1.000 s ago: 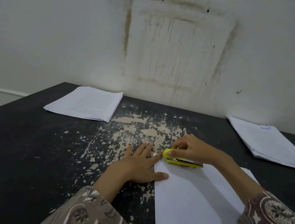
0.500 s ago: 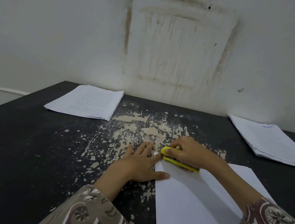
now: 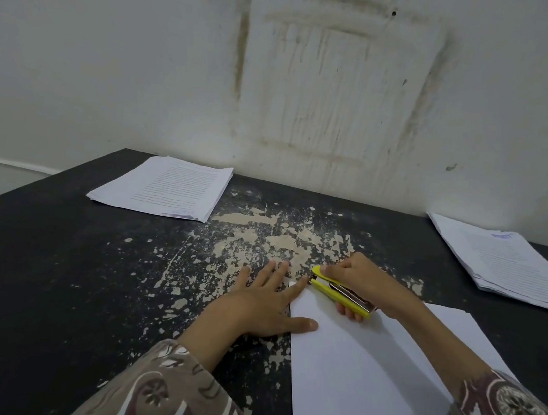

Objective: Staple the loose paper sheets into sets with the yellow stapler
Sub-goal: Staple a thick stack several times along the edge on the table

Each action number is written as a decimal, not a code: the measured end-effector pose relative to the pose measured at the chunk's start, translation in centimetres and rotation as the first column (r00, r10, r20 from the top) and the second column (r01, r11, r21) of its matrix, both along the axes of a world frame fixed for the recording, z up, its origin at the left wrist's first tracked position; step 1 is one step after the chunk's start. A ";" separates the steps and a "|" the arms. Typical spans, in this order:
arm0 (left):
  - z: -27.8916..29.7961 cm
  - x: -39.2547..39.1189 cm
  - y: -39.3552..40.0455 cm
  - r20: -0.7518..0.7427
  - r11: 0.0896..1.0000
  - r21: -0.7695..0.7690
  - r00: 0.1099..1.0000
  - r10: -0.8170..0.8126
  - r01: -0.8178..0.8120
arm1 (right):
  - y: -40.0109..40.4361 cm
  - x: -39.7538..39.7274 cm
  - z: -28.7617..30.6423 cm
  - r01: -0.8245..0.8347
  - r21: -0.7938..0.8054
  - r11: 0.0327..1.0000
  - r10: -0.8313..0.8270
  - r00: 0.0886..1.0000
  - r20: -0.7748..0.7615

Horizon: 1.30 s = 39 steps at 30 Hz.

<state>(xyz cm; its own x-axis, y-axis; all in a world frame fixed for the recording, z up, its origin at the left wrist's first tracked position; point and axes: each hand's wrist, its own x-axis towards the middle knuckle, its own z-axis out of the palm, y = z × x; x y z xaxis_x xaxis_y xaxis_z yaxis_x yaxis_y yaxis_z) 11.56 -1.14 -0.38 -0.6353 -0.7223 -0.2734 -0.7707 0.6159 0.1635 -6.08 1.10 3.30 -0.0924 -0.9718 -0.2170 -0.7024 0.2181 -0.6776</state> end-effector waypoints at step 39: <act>-0.1 0.2 -0.1 -0.020 1.000 -0.018 1.000 -0.003 0.003 | 1.6 -0.6 -0.6 -0.325 -0.268 0.907 0.140 0.832 -0.536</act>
<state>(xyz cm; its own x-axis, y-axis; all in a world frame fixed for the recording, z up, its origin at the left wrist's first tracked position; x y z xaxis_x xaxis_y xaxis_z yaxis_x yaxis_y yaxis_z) 11.77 -1.25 -0.49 -0.6424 -0.7252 -0.2480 -0.7657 0.6209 0.1678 -6.73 2.70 2.75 0.1420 -0.9804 0.1365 -0.9595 -0.1703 -0.2244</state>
